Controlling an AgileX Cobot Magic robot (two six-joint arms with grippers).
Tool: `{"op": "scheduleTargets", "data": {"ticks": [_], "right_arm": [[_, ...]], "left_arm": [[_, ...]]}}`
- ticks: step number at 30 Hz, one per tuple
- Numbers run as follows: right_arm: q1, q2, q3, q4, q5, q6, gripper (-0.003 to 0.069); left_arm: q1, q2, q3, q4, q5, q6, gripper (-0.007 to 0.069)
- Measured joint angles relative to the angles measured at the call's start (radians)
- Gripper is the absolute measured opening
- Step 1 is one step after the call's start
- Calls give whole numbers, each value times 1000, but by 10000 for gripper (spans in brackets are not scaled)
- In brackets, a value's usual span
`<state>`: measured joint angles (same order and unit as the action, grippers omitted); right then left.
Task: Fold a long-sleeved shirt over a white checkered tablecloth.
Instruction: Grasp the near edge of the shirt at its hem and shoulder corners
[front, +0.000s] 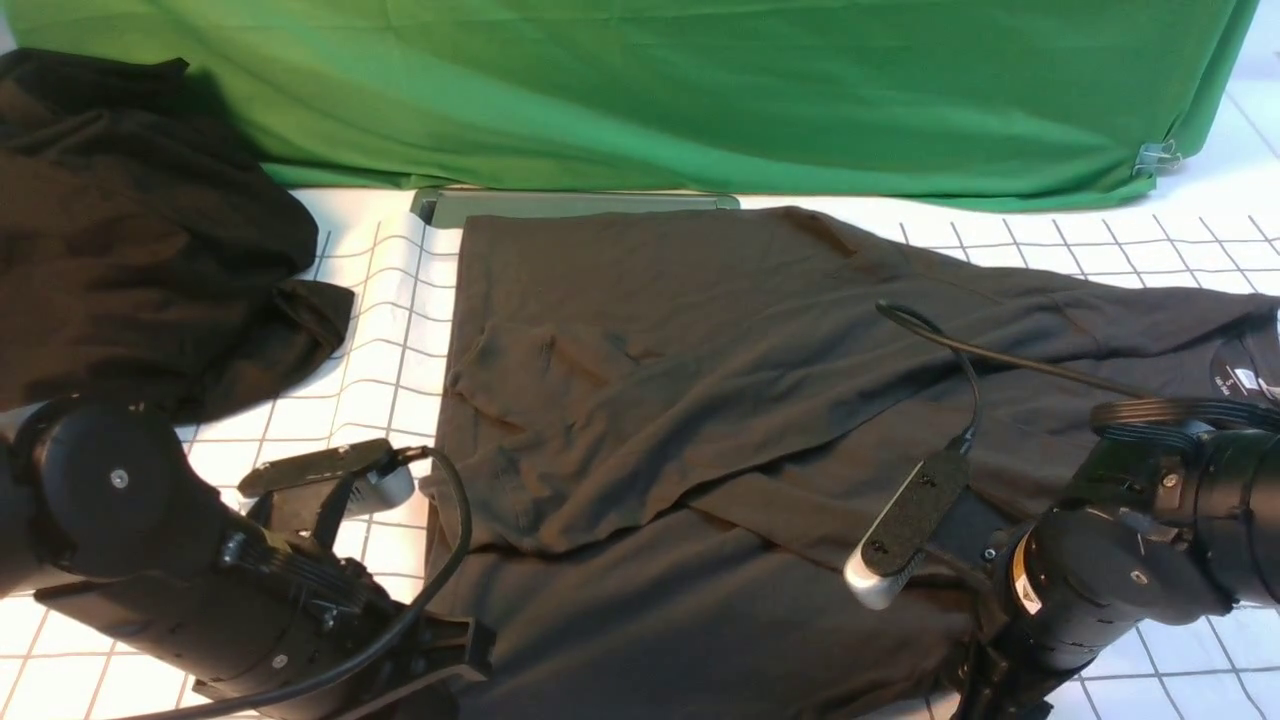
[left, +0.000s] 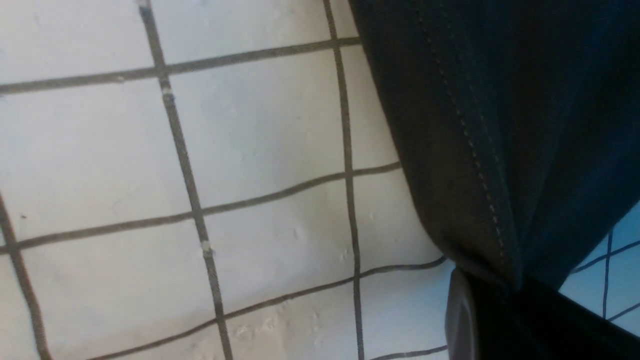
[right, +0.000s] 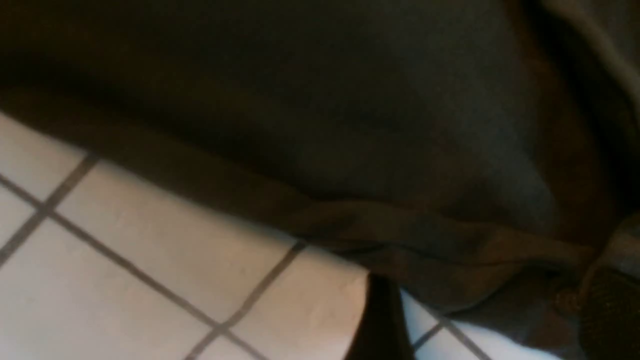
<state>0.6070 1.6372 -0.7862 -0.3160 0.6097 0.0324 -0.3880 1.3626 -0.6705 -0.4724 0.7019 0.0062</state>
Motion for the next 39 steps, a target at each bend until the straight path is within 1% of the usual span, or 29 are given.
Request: {"op": "scheduleTargets", "data": {"ticks": [2, 4, 5, 6, 7, 8, 11, 13, 18, 21, 22, 23, 24, 25, 27, 29, 32, 35, 39], "right_arm": [[0, 1, 0, -2, -3, 1, 429], [0, 1, 0, -1, -5, 1, 362], [0, 1, 0, -1, -5, 1, 354], [0, 1, 0, 1, -5, 1, 321], [0, 1, 0, 3, -5, 1, 284], [0, 2, 0, 13, -6, 2, 193], [0, 2, 0, 27, -7, 0, 65], [0, 0, 0, 45, 5, -3, 24], [13, -46, -12, 99, 96, -22, 14], [71, -142, -19, 138, 235, -23, 13], [71, -147, -19, 141, 242, -23, 13], [97, -180, -19, 159, 285, -14, 13], [101, -188, -19, 165, 296, -14, 13], [124, -213, -19, 188, 333, 4, 13], [163, -238, -7, 226, 367, 33, 13], [180, -243, 5, 244, 371, 39, 13], [237, -244, 76, 284, 362, 58, 13], [252, -244, 104, 292, 340, 70, 13], [251, -243, 65, 266, 328, 79, 12]], "left_arm": [[0, 0, 0, 0, 1, 0, 14], [0, 0, 0, 2, 1, -6, 14], [0, 0, 0, 2, 1, -6, 14], [0, 0, 0, 2, 1, -6, 14], [0, 0, 0, 2, 1, -6, 14], [0, 0, 0, 3, 1, -6, 14], [0, 0, 0, 3, 8, -6, 14], [0, -2, -1, 6, 23, -6, 14], [0, -23, -44, 30, 100, -6, 14], [0, -50, -118, 55, 195, -6, 14], [0, -52, -125, 56, 202, -6, 14], [0, -63, -147, 56, 260, -6, 14], [0, -65, -150, 56, 260, -6, 14], [0, -80, -160, 60, 315, -6, 14], [0, -105, -158, 71, 374, -6, 14], [0, -118, -149, 75, 394, -6, 14], [0, -169, -90, 74, 415, -33, 14], [0, -198, -43, 68, 408, -37, 14], [5, -215, -63, 71, 371, -43, 14]]}}
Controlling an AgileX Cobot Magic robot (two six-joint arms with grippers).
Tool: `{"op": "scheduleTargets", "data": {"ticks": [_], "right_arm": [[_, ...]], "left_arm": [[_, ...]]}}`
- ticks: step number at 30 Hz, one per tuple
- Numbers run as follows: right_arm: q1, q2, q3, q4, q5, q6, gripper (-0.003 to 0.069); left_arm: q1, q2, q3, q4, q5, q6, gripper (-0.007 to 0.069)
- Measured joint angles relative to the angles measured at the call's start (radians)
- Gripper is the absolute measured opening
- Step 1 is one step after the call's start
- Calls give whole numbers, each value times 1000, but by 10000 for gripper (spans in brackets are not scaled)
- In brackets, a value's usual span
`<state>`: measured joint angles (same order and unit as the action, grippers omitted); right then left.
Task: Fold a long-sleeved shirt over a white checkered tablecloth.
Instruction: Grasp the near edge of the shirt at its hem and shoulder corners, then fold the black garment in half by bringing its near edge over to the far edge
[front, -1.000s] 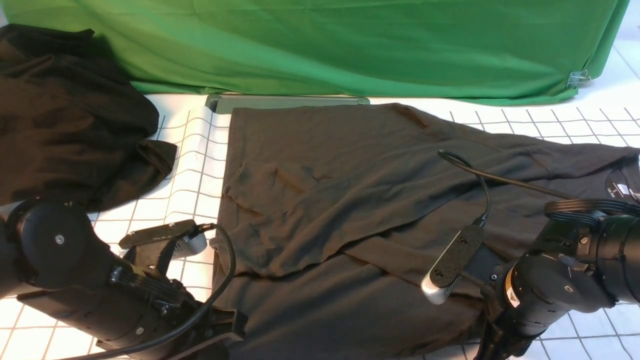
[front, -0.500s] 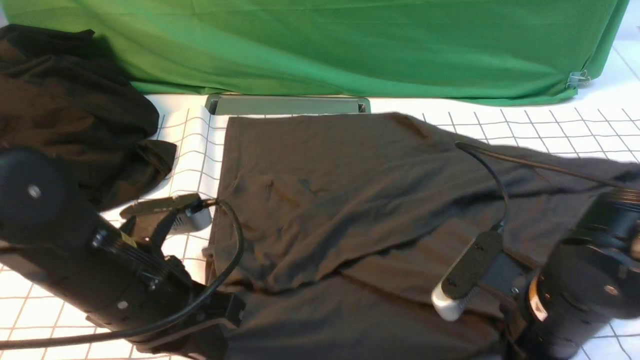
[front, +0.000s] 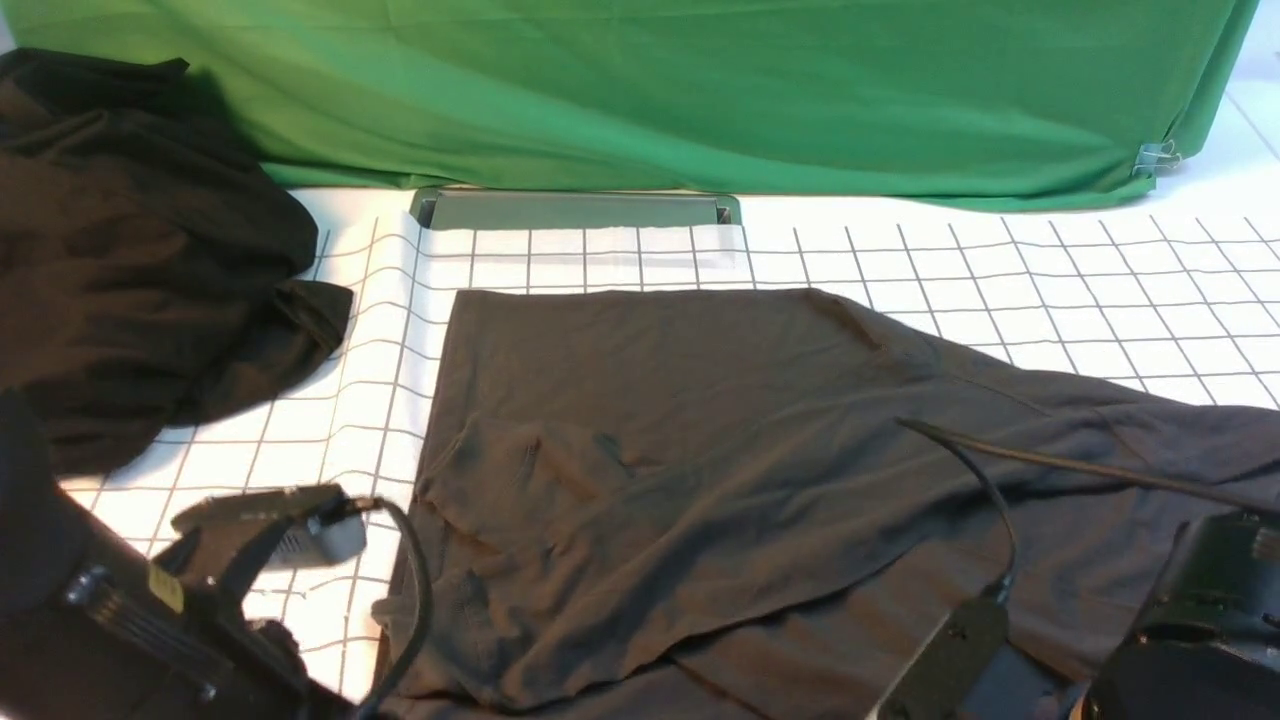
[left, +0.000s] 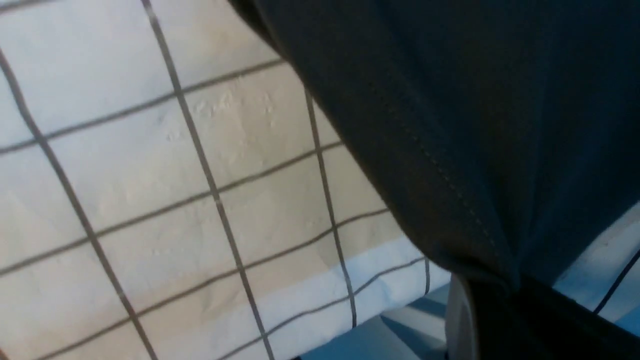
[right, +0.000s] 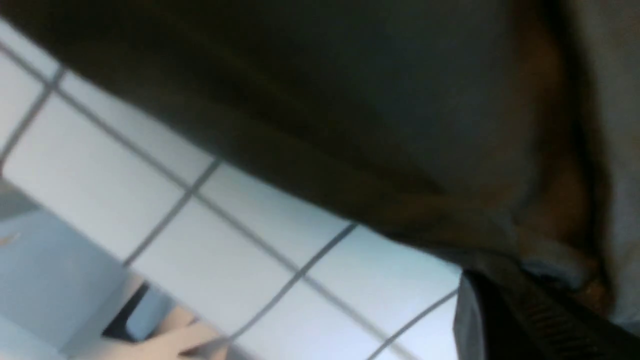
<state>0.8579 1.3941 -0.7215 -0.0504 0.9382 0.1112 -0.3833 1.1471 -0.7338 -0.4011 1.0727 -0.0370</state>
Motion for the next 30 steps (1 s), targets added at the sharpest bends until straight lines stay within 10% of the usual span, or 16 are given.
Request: {"op": "scheduleTargets", "data": {"ticks": [30], "right_arm": [[-469, 543, -712, -92, -338, -40, 11]], "left_arm": [[297, 732, -690, -99, -385, 112, 14]]}}
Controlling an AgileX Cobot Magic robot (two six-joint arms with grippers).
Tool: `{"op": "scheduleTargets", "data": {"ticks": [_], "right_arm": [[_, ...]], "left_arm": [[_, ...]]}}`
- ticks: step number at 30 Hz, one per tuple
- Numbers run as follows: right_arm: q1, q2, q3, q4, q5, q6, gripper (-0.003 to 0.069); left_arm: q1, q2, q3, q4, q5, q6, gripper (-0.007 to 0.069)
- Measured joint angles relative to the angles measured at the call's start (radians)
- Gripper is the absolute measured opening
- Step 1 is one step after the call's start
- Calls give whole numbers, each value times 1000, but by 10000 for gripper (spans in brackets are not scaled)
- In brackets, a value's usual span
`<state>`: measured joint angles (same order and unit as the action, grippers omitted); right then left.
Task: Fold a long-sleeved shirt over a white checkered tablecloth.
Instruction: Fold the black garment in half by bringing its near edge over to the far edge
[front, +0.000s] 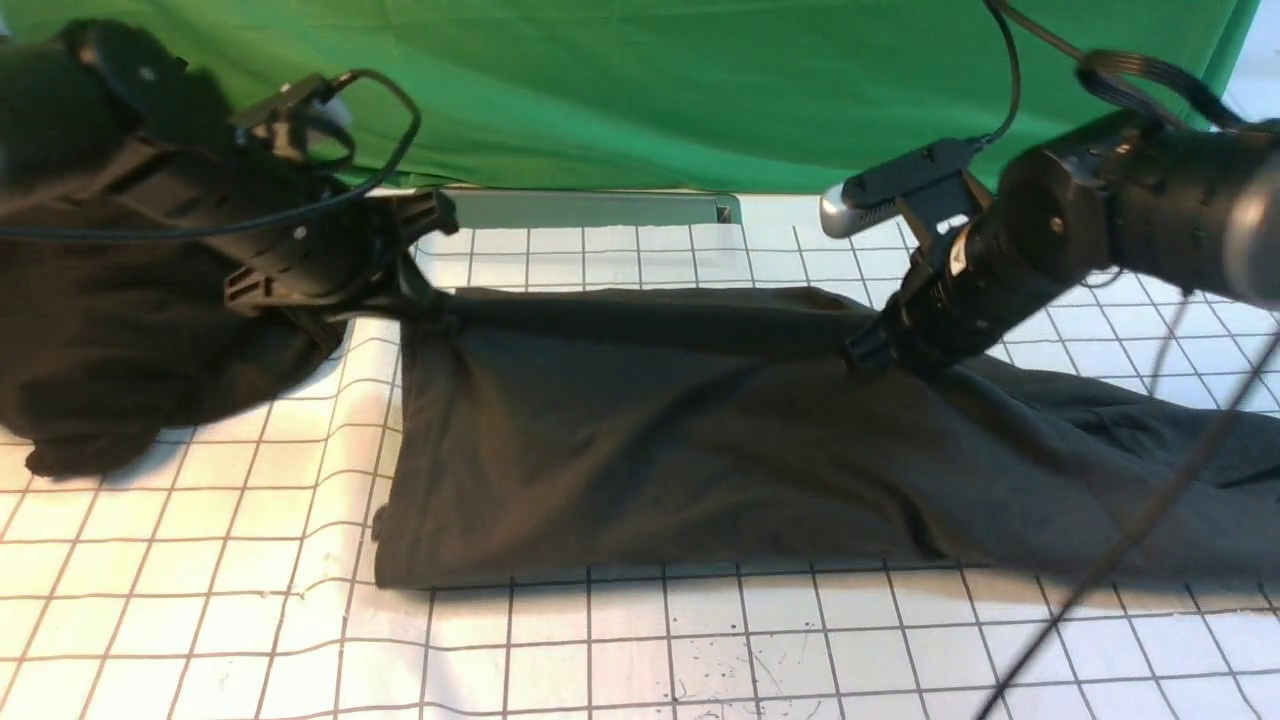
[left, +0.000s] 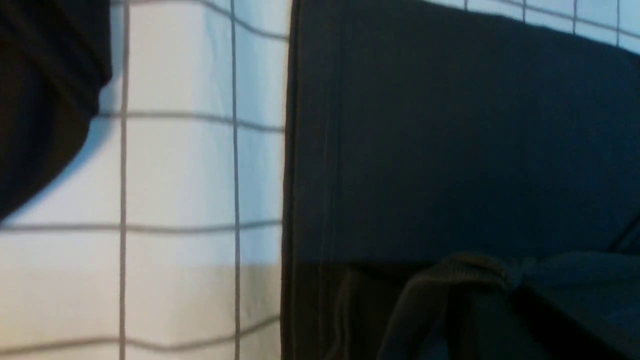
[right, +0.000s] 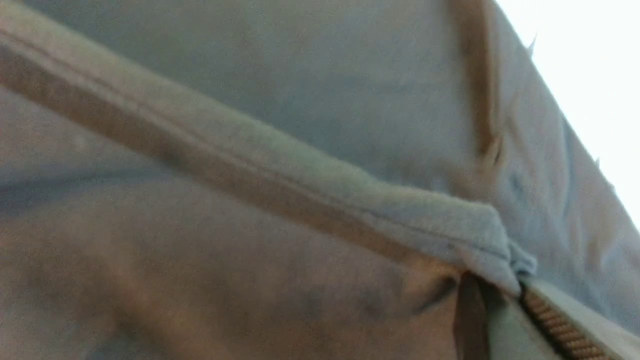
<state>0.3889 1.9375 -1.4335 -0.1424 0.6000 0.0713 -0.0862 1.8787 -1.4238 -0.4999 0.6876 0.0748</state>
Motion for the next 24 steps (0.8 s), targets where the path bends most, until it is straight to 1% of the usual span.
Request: {"op": "scheduleTargets", "data": {"ticks": [6, 10, 13, 19, 20, 22, 23, 24], "right_arm": [[-33, 107, -119, 2, -37, -40, 11], [-34, 141, -140, 2, -92, -71, 11], [-34, 160, -141, 2, -129, -71, 14], [-40, 205, -147, -8, -195, -89, 48], [-42, 221, -147, -18, -201, -90, 86], [-43, 228, -147, -23, -201, -91, 119], [-44, 232, -147, -30, -200, -90, 207], [-44, 232, -147, -30, -200, -88, 261]], "left_arm": [[0, 119, -80, -4, -88, 3, 14], [0, 160, -89, -4, -160, 3, 14], [0, 178, -90, -4, -200, 4, 14], [0, 205, -92, -5, -278, 4, 22], [0, 212, -92, -5, -289, 7, 40], [0, 214, -92, -5, -294, 7, 55], [0, 214, -92, -5, -300, 7, 93], [0, 214, -92, -5, -306, 7, 120]]}}
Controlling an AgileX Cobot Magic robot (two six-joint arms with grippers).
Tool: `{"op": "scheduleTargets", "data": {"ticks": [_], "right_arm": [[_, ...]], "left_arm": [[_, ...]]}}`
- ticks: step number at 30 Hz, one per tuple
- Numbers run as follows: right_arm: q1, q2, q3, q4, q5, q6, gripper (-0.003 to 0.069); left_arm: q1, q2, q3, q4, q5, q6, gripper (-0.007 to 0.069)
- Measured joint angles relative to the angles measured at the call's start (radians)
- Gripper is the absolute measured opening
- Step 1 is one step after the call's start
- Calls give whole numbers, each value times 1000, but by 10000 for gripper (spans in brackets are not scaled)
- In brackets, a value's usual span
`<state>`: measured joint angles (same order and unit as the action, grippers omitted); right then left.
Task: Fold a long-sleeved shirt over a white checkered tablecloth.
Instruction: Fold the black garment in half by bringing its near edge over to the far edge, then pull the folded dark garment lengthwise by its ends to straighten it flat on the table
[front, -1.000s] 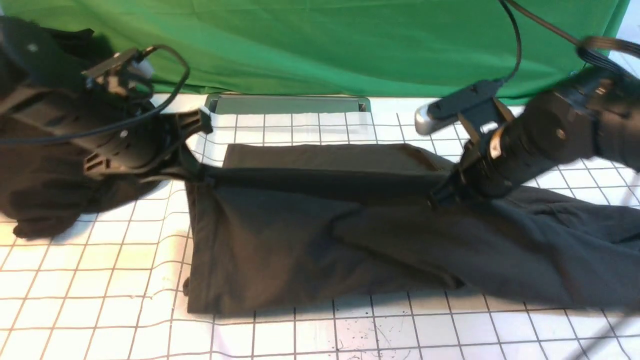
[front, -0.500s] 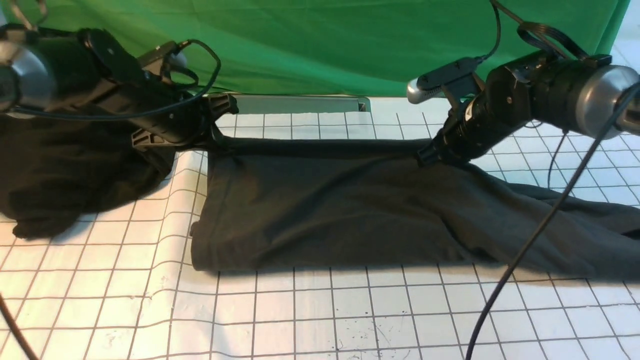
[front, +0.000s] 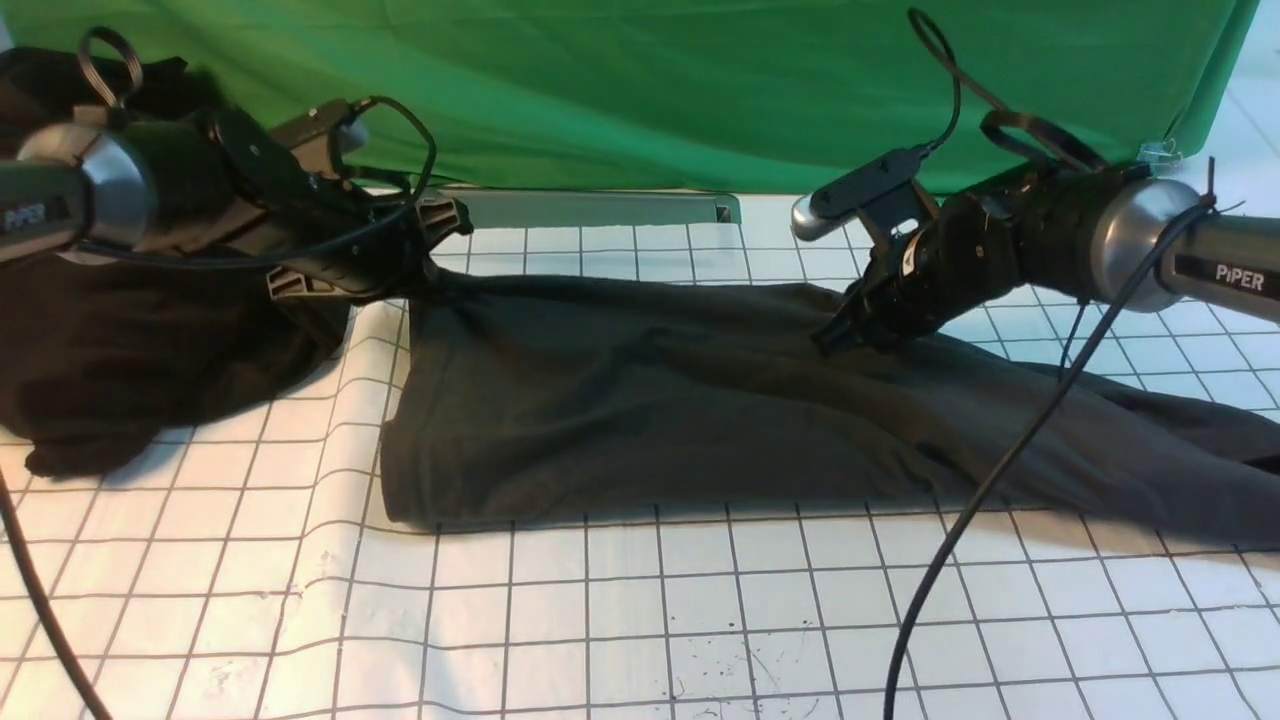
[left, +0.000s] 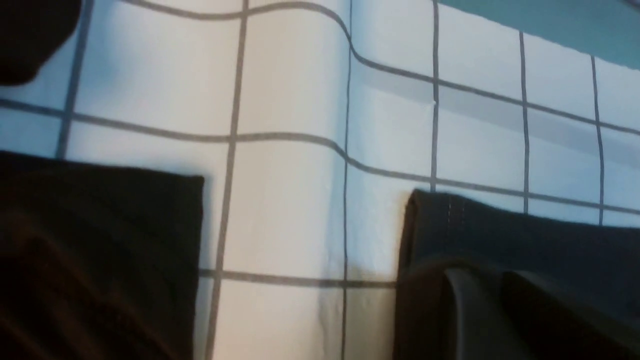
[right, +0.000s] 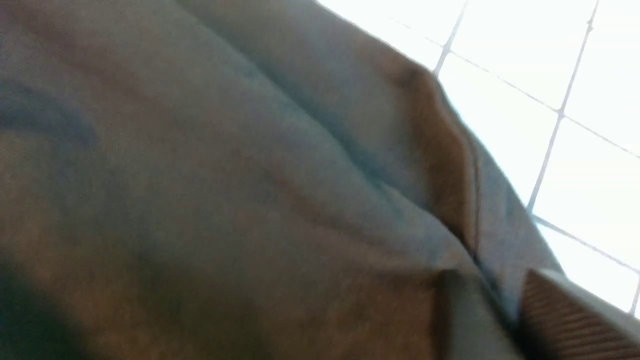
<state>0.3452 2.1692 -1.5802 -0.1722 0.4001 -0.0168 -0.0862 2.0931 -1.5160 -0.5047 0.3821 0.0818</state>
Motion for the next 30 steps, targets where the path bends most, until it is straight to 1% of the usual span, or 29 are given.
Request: {"op": "scheduleTargets", "data": {"ticks": [1, 2, 3, 5, 6, 7, 9, 10, 12, 13, 15, 16, 17, 18, 19, 20, 21, 22, 23, 25, 26, 27, 29, 30], "right_arm": [[-1, 0, 0, 0, 0, 0, 272], [-2, -8, 0, -3, 1, 1, 346], [-2, -20, 0, -4, 5, 0, 392], [-3, -46, 0, -11, 25, -1, 447], [-3, -68, 0, -19, 43, -1, 460], [-4, -78, 0, -24, 52, -1, 463], [-5, -150, 0, -61, 127, -1, 449], [-5, -156, 0, -68, 134, -1, 445], [-10, -230, 0, -111, 235, -3, 367], [-15, -266, 0, -138, 300, -3, 314], [-33, -326, -1, -173, 424, -4, 169], [-45, -353, -1, -182, 484, -4, 117], [-49, -353, -1, -182, 484, -4, 106], [-80, -389, -1, -186, 557, -4, 50], [-113, -421, -1, -186, 619, 0, 22], [-119, -425, -1, -186, 628, 0, 22], [-186, -461, -1, -169, 711, 9, 6], [-193, -464, -1, -166, 718, 17, 4], [-248, -480, 1, -139, 759, 17, 1], [-333, -494, 25, -98, 779, 17, 0], [-366, -497, 45, -80, 775, 17, -1], [-399, -499, 60, -67, 770, 17, 0], [-462, -499, 108, -31, 738, 17, 0], [-505, -495, 159, 1, 695, 17, 0]], "left_arm": [[0, 0, 0, 0, -2, 0, 125], [1, -1, -1, 0, 0, 0, 175], [3, -1, -4, 0, 11, 0, 208], [4, -1, -16, 0, 54, 0, 257], [6, -1, -28, 0, 88, 0, 297], [6, -3, -33, 1, 103, 0, 310], [6, -13, -79, 5, 201, 0, 382], [6, -15, -83, 5, 208, 0, 387], [6, -28, -133, 6, 290, 0, 426], [6, -33, -165, 9, 322, 0, 437], [6, -41, -219, 9, 397, 0, 444], [6, -43, -236, 10, 414, 0, 444], [6, -43, -240, 10, 425, 0, 444], [6, -44, -263, 11, 456, 0, 435], [6, -44, -274, 14, 473, 0, 423], [6, -44, -276, 15, 475, 0, 417], [6, -44, -279, 33, 496, 0, 374], [6, -44, -279, 38, 505, 0, 361], [6, -44, -279, 55, 522, 0, 318], [6, -44, -279, 75, 561, 0, 223], [6, -44, -279, 79, 574, 0, 195], [6, -44, -279, 80, 583, 0, 149], [6, -44, -279, 80, 592, 0, 88], [6, -44, -279, 80, 595, 1, 41]]}}
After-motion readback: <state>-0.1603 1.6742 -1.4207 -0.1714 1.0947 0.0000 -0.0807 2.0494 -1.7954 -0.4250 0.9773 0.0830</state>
